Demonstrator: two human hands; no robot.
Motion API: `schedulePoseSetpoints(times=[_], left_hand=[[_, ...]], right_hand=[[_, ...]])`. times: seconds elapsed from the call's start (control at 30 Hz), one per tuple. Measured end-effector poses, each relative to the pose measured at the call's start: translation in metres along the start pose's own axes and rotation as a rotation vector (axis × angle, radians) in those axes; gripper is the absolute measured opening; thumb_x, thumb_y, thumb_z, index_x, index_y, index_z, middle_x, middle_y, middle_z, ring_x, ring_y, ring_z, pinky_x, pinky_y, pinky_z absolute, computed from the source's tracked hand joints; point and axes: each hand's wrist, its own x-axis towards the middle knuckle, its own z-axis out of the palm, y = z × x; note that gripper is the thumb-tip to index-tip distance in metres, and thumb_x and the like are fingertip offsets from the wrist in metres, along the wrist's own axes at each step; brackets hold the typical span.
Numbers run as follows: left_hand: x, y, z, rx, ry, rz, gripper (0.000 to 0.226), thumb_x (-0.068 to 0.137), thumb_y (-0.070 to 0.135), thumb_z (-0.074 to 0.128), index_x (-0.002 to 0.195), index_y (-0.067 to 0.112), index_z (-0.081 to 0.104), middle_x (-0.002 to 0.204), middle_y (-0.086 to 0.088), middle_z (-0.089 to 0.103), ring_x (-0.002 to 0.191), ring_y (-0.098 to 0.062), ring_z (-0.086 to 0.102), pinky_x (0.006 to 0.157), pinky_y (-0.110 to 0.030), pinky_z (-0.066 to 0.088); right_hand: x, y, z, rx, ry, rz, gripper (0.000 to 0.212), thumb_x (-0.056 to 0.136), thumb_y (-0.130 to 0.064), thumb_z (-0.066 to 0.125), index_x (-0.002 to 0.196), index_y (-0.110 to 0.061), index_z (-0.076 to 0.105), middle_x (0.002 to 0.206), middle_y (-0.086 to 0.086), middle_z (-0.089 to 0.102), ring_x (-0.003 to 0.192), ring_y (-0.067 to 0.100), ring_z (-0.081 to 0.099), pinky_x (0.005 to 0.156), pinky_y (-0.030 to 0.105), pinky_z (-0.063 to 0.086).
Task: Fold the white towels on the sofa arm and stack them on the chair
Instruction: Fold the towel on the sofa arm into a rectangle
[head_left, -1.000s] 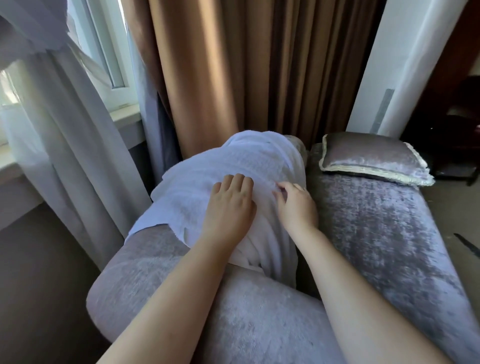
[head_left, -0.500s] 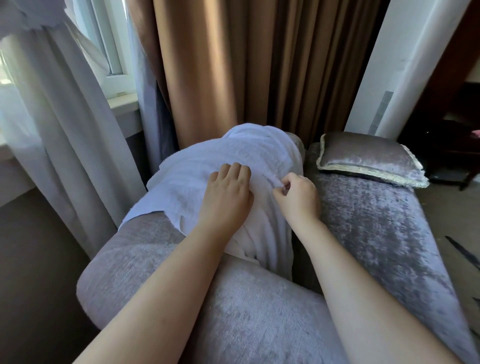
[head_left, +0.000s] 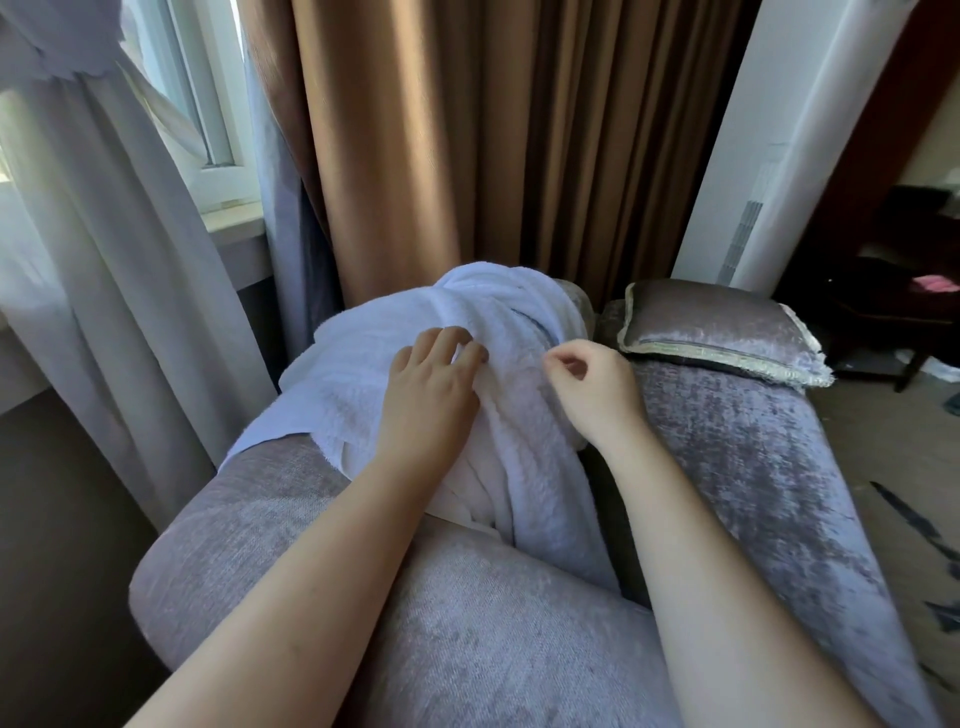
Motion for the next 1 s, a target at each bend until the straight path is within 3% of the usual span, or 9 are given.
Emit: schedulePoseSetpoints(times=[0.13, 0.23, 0.3, 0.37, 0.53, 0.67, 0.87, 0.93, 1.0], left_hand=[[0.000, 0.001, -0.003, -0.001, -0.010, -0.009, 0.037, 0.061, -0.006, 0.077, 0.091, 0.013, 0.068, 0.101, -0.004, 0.065, 0.092, -0.027, 0.059, 0.071, -0.034, 0.041], [0.000, 0.002, -0.004, 0.000, -0.006, -0.011, 0.033, 0.063, -0.005, 0.077, 0.090, 0.013, 0.069, 0.097, -0.003, 0.065, 0.088, -0.028, 0.059, 0.070, -0.033, 0.038], [-0.001, 0.002, -0.004, -0.005, -0.008, -0.013, 0.032, 0.064, -0.004, 0.078, 0.090, 0.014, 0.069, 0.093, -0.002, 0.064, 0.086, -0.027, 0.059, 0.069, -0.033, 0.038], [-0.001, 0.000, -0.003, -0.008, -0.008, -0.016, 0.033, 0.063, -0.005, 0.077, 0.090, 0.014, 0.070, 0.091, -0.001, 0.064, 0.084, -0.027, 0.059, 0.068, -0.034, 0.041], [-0.004, -0.003, 0.001, -0.057, -0.015, 0.014, 0.037, 0.075, 0.001, 0.046, 0.095, 0.015, 0.074, 0.097, 0.000, 0.069, 0.093, -0.024, 0.059, 0.077, -0.031, 0.035], [-0.008, -0.001, 0.000, -0.121, -0.066, -0.021, 0.040, 0.071, 0.000, 0.045, 0.095, 0.015, 0.074, 0.094, 0.005, 0.071, 0.095, -0.018, 0.055, 0.080, -0.030, 0.031], [-0.001, 0.006, -0.028, -0.212, -0.197, -0.169, 0.048, 0.090, 0.014, 0.045, 0.137, 0.017, 0.045, 0.081, -0.002, 0.065, 0.075, -0.023, 0.056, 0.072, -0.035, 0.039], [0.004, -0.003, -0.039, -0.089, -0.162, 0.077, 0.064, 0.081, 0.004, 0.046, 0.142, 0.023, 0.042, 0.095, -0.005, 0.061, 0.076, -0.024, 0.053, 0.063, -0.035, 0.041], [0.006, -0.016, -0.046, 0.092, -0.143, 0.428, 0.058, 0.074, -0.001, 0.051, 0.126, 0.024, 0.058, 0.118, -0.010, 0.057, 0.086, -0.027, 0.053, 0.063, -0.036, 0.042]], right_hand=[[0.007, 0.025, 0.009, -0.036, -0.141, 0.358, 0.054, 0.094, -0.040, 0.056, 0.141, -0.015, 0.045, 0.137, 0.005, 0.051, 0.123, 0.026, 0.051, 0.099, 0.037, 0.044], [0.007, 0.035, 0.023, 0.066, -0.314, 0.451, 0.066, 0.087, -0.056, 0.053, 0.137, -0.013, 0.048, 0.132, 0.007, 0.055, 0.116, 0.027, 0.055, 0.100, 0.043, 0.046], [0.008, 0.039, 0.025, 0.121, -0.297, 0.437, 0.049, 0.087, -0.050, 0.057, 0.117, -0.012, 0.062, 0.114, 0.008, 0.064, 0.104, 0.027, 0.061, 0.095, 0.042, 0.050], [0.008, 0.040, 0.020, 0.133, -0.198, 0.375, 0.032, 0.084, -0.039, 0.066, 0.096, -0.010, 0.065, 0.095, 0.008, 0.066, 0.093, 0.027, 0.063, 0.084, 0.037, 0.052], [0.007, 0.012, 0.001, -0.025, 0.032, 0.073, 0.016, 0.079, -0.016, 0.064, 0.095, -0.018, 0.062, 0.089, -0.001, 0.062, 0.081, 0.021, 0.057, 0.064, 0.030, 0.046], [0.003, -0.017, -0.018, -0.191, 0.256, -0.177, 0.022, 0.078, -0.011, 0.060, 0.098, -0.019, 0.068, 0.097, 0.002, 0.061, 0.086, 0.027, 0.056, 0.073, 0.040, 0.048], [-0.047, -0.033, -0.012, -0.495, 0.155, -0.409, 0.027, 0.067, -0.017, 0.082, 0.092, -0.023, 0.072, 0.083, 0.000, 0.061, 0.080, 0.028, 0.060, 0.075, 0.033, 0.034], [-0.076, -0.042, -0.002, -0.536, 0.191, -0.558, 0.025, 0.060, -0.015, 0.081, 0.081, -0.023, 0.070, 0.072, -0.002, 0.056, 0.067, 0.023, 0.058, 0.066, 0.028, 0.023], [-0.102, -0.047, 0.005, -0.531, 0.209, -0.685, 0.014, 0.068, -0.013, 0.067, 0.080, -0.021, 0.068, 0.069, -0.001, 0.053, 0.063, 0.022, 0.054, 0.064, 0.028, 0.026]])
